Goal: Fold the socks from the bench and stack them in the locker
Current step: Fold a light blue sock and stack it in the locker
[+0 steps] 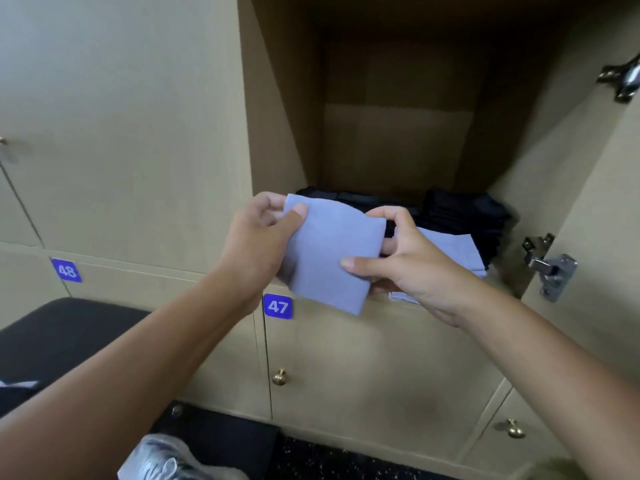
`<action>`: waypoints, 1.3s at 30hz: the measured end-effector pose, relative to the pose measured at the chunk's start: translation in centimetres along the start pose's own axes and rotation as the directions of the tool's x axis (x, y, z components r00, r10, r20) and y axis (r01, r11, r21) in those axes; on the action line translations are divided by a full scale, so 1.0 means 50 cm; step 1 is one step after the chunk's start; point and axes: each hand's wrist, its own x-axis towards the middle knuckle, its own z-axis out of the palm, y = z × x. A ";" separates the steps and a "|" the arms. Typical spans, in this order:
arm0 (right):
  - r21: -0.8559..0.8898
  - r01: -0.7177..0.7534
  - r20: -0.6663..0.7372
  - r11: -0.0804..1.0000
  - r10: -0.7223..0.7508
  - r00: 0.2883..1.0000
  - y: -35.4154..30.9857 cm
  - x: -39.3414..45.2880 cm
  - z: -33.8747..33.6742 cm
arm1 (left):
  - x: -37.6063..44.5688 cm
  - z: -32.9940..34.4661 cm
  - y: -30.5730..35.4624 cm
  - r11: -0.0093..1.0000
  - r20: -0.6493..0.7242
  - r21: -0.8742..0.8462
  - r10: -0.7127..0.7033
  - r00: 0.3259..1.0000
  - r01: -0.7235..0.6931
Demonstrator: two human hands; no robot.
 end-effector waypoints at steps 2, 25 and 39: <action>-0.028 0.017 -0.081 0.999 -0.020 0.997 0.002 0.000 -0.015 | 0.013 0.030 0.008 1.000 -0.005 0.005 -0.017 1.000 0.017; -0.087 0.089 -0.437 0.992 -0.118 0.892 0.029 0.003 -0.145 | 0.077 0.168 0.033 0.973 0.349 0.218 -0.003 0.937 -0.078; -0.499 -0.145 -0.565 0.855 -0.193 0.802 0.085 0.033 -0.189 | 0.146 0.270 -0.017 0.953 0.367 0.304 -0.138 0.920 0.022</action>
